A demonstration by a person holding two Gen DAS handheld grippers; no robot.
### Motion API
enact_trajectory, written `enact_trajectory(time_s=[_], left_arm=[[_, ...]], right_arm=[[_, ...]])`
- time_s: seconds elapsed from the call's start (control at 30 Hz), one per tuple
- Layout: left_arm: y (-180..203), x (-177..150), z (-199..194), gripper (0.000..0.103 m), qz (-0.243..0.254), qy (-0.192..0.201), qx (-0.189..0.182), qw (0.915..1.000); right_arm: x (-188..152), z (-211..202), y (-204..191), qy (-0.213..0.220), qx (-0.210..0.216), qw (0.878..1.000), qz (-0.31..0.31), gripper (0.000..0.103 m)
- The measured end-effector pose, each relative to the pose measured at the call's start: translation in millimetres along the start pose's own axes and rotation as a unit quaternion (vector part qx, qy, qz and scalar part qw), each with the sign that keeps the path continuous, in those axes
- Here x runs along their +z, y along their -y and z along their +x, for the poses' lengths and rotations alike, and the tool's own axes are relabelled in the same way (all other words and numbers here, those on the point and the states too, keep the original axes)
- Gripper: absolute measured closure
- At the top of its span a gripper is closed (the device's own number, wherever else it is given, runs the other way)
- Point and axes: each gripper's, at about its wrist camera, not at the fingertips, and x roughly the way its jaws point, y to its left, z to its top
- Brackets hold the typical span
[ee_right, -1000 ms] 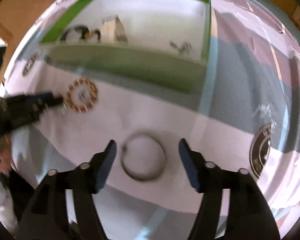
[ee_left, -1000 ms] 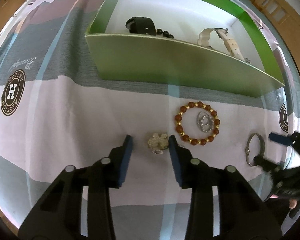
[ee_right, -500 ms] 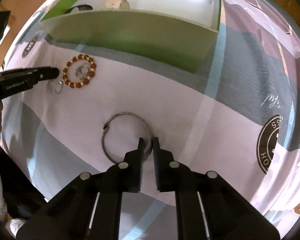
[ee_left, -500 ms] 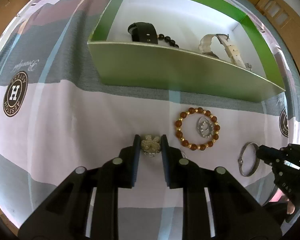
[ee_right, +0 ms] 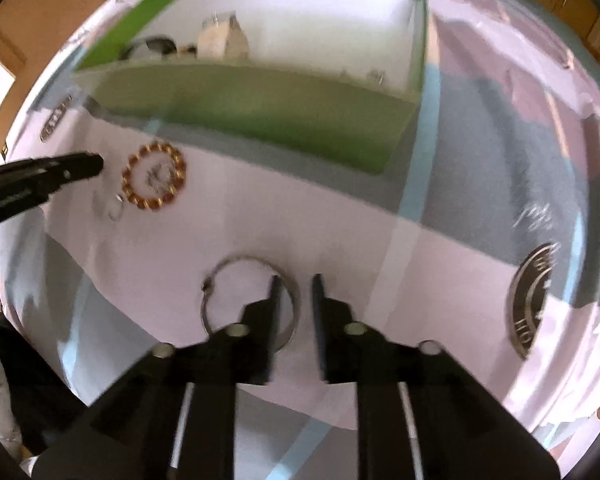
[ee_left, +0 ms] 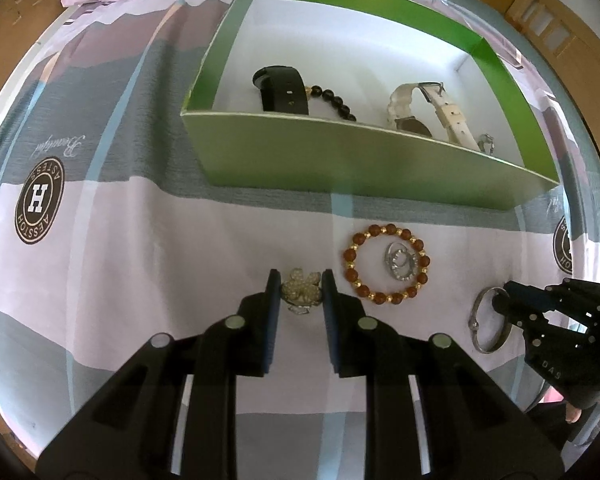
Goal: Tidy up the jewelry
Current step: 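Carry the bangle into the box with the right gripper while the left gripper carries the crystal charm there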
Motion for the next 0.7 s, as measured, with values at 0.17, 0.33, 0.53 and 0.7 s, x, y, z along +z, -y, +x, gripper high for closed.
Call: enact_trajectory(time_s=[0.17, 0.33, 0.53, 0.7], left_arm=[[-2, 2, -6, 0.083, 0.003, 0.013, -0.004, 0.9999], [-3, 2, -30, 0.083, 0.008, 0.047, -0.014, 0.9988], [-4, 4, -61, 0.083, 0.014, 0.098, -0.028, 0.9947], [2, 8, -77, 0.083, 0.015, 0.136, -0.033, 0.9900]], right_arm=[[1, 2, -8, -0.003, -0.009, 1.000, -0.012, 0.100], [2, -13, -8, 0.019, 0.012, 1.000, -0.007, 0.101], [7, -39, -15, 0.061, 0.044, 0.997, -0.012, 0.101], [12, -48, -13, 0.091, 0.060, 0.994, -0.003, 0.101]])
